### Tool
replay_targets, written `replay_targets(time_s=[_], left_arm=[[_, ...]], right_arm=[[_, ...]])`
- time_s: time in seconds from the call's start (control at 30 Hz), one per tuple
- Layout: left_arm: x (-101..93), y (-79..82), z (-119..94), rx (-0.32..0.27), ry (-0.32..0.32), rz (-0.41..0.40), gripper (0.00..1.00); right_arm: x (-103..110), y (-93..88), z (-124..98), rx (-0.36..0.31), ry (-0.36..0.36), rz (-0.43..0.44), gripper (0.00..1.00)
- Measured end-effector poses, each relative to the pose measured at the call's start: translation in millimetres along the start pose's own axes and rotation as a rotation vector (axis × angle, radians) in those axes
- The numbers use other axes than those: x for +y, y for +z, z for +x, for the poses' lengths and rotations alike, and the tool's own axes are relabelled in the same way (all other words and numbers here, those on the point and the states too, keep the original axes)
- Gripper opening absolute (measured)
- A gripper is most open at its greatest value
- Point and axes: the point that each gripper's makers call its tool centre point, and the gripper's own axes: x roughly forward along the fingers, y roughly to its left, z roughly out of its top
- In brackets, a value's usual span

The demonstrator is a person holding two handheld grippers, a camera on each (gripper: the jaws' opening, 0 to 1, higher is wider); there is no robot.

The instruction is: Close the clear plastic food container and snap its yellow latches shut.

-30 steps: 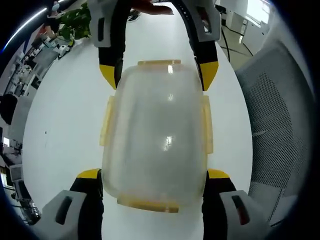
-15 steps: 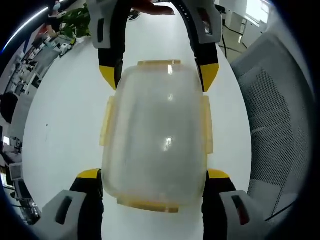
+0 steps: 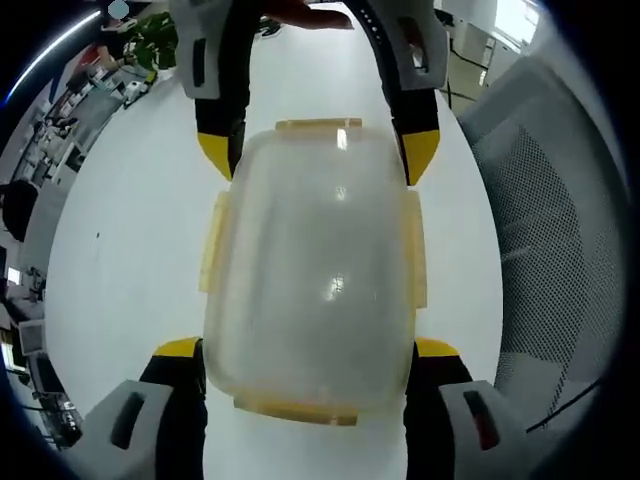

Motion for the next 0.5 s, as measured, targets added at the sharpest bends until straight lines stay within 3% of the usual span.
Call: replay_targets(time_s=[0.5], left_arm=[[4.7, -1.0, 0.4, -0.005, -0.001, 0.001, 0.83]], right_arm=[[-4.7, 1.4, 1.2, -0.006, 0.004, -0.001, 0.75]])
